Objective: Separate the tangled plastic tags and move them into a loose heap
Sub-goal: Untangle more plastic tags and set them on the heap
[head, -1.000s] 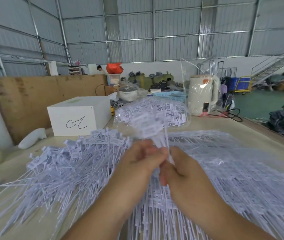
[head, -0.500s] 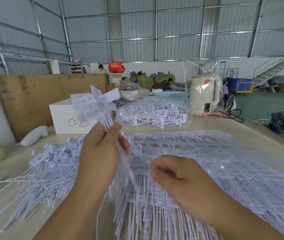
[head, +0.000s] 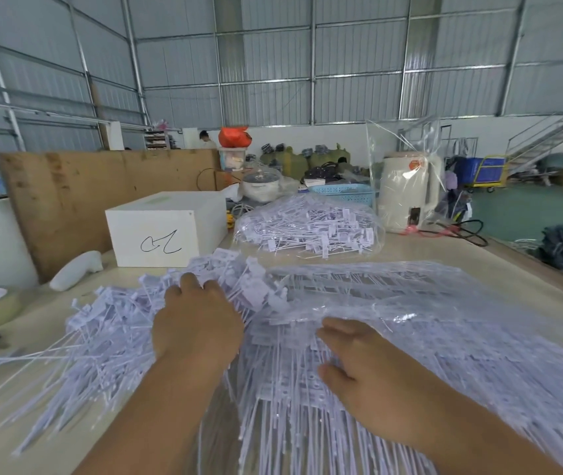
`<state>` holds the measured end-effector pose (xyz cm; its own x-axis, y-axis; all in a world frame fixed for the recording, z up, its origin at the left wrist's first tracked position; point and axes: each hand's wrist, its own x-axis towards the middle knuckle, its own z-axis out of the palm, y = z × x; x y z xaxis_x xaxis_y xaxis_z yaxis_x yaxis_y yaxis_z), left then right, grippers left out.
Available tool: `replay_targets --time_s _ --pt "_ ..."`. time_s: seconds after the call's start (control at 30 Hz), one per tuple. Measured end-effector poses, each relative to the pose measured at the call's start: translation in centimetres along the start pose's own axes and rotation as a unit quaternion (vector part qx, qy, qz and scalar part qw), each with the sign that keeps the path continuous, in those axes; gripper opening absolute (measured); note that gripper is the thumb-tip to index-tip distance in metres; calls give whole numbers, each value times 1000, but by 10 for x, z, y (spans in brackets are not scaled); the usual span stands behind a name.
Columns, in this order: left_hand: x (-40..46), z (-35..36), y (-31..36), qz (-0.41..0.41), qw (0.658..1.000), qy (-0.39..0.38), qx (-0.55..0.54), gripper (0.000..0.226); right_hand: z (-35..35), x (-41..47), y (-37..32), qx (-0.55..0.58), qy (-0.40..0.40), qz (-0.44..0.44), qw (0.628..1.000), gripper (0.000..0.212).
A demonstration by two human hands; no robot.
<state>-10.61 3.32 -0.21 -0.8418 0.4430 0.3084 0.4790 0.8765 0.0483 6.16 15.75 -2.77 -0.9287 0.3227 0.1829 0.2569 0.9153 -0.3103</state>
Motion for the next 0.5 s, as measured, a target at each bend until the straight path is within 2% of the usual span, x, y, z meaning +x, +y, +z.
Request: replay_targets --time_s 0.07,0.13,0.2,0.27,0.37,0.5 --pt "-4 2 3 10 1000 26 -1 49 1 0 -1 -4 5 -6 1000 53" --pt "-9 6 7 52 996 73 -19 65 -1 2 0 -8 31 -12 999 50" --pt "-10 11 12 118 987 107 -32 64 -2 3 1 -13 63 -15 998 47" --pt "-5 18 12 150 986 70 -33 59 0 5 3 -24 81 -20 996 47" --pt "5 31 7 137 990 -6 -29 66 4 7 6 -43 82 -25 995 54" --pt "6 36 8 124 990 -8 -60 70 6 8 7 -57 121 -35 990 50"
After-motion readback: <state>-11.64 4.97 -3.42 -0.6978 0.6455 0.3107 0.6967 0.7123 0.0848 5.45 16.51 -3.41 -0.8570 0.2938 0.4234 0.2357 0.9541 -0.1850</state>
